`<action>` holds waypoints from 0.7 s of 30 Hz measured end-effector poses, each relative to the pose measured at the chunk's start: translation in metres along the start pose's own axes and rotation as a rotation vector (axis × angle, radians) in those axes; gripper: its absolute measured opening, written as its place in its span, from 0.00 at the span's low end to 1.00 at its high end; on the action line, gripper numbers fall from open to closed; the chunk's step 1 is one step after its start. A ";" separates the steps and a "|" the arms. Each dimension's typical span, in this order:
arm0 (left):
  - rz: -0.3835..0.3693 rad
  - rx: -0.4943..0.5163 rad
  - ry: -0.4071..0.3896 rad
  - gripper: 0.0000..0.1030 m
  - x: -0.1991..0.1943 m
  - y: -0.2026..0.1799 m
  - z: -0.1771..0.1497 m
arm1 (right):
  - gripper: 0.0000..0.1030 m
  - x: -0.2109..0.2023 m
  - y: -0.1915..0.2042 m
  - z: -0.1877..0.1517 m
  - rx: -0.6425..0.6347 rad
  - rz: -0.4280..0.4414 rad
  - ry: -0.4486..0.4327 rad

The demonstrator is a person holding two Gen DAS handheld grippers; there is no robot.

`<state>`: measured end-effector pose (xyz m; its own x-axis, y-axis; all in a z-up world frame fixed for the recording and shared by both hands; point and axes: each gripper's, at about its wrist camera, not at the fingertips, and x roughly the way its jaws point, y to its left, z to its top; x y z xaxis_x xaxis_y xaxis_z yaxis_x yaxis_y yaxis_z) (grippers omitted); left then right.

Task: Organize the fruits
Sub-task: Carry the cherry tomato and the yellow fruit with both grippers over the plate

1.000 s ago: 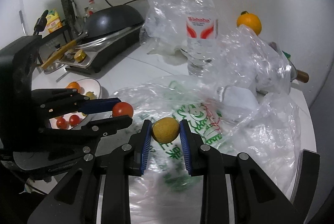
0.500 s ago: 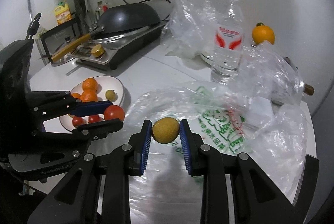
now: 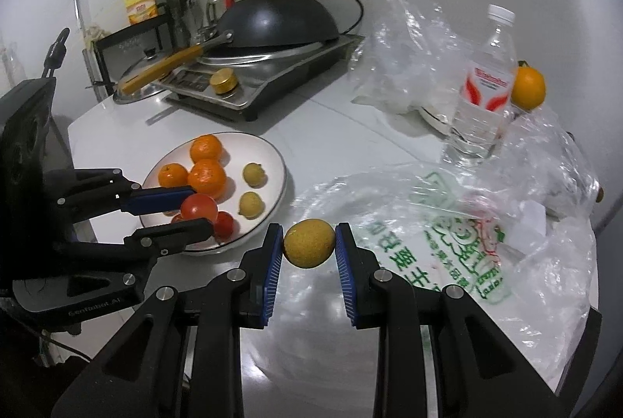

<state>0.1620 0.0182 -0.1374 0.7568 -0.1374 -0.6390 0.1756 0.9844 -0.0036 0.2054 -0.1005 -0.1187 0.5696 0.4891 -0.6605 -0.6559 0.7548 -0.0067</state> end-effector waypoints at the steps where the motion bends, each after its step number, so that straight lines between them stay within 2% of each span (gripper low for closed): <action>1: 0.006 -0.005 -0.001 0.28 -0.002 0.003 -0.002 | 0.28 0.001 0.002 0.001 -0.004 0.002 0.002; 13: 0.073 -0.052 0.010 0.28 -0.008 0.038 -0.028 | 0.28 0.018 0.033 0.006 -0.047 0.024 0.036; 21: 0.076 -0.065 0.034 0.28 -0.005 0.052 -0.040 | 0.28 0.029 0.047 0.009 -0.067 0.037 0.057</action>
<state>0.1423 0.0741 -0.1655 0.7447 -0.0592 -0.6647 0.0766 0.9971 -0.0029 0.1956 -0.0472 -0.1312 0.5167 0.4887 -0.7030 -0.7085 0.7050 -0.0306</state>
